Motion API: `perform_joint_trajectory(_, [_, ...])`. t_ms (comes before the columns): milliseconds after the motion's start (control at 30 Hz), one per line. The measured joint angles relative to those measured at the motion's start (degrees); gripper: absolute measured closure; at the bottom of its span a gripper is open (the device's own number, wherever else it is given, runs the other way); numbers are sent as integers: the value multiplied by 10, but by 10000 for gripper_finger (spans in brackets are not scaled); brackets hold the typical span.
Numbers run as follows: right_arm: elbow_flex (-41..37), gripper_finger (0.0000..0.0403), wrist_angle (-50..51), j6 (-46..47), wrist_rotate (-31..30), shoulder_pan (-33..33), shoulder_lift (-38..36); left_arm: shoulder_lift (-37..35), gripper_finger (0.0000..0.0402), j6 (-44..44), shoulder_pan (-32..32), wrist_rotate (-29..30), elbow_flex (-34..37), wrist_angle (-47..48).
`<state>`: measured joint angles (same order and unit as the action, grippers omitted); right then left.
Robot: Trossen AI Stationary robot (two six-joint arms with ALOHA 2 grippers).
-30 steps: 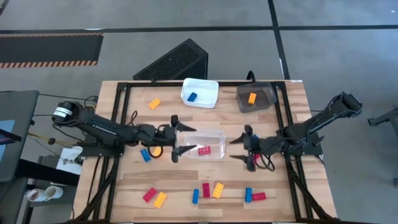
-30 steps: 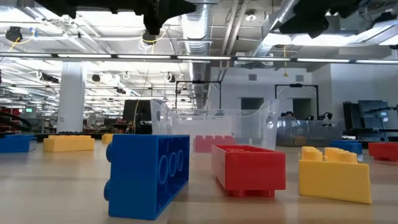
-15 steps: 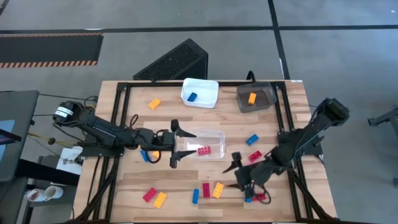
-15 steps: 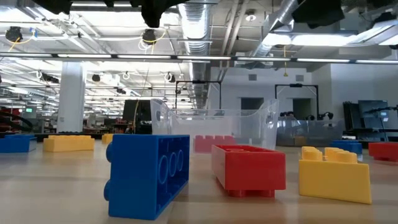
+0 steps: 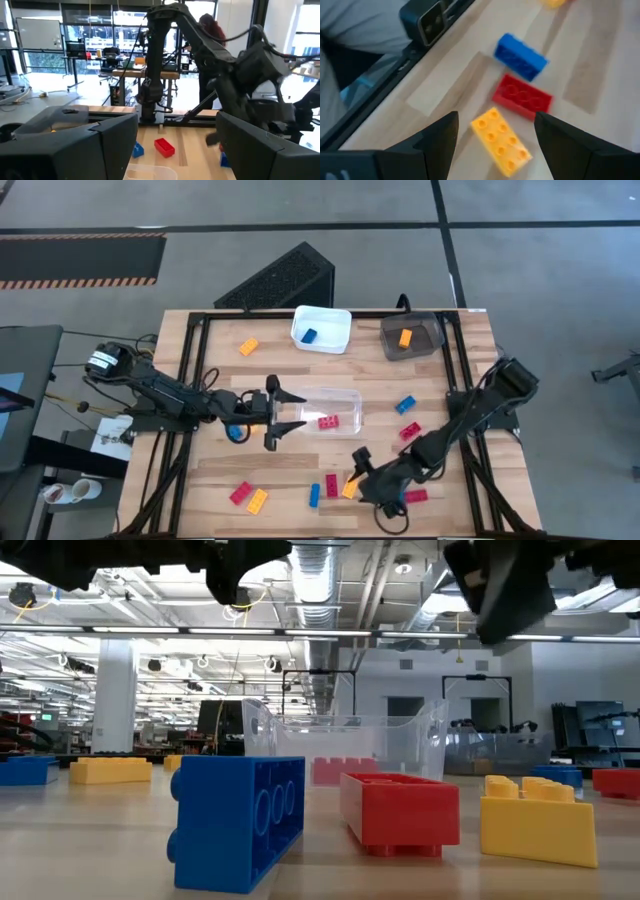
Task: Sort & place blocks by color
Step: Put the bottom right yellow block into the black bin
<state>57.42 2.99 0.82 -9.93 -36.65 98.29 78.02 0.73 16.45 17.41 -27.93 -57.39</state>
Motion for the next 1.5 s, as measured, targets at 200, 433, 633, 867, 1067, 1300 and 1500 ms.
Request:
perform_joint_trajectory(200, [16,120,1,-15,58,21,55,0,145,6,0,0,1,-1])
perform_joint_trajectory(433, [29,120,26,-39,73,43,104,0,145,17,0,0,1,12])
perform_joint_trajectory(633, [31,121,67,-15,75,49,108,0,145,21,0,-1,1,14])
perform_joint_trajectory(867, [31,164,74,-7,82,46,108,0,145,21,0,-1,1,14])
perform_joint_trajectory(1067, [32,275,106,19,83,46,105,0,145,31,0,0,1,22])
perform_joint_trajectory(1300, [27,274,144,35,86,53,61,0,145,33,-1,0,1,28])
perform_joint_trajectory(1500, [29,274,165,34,85,66,-31,0,145,37,-1,0,1,31])
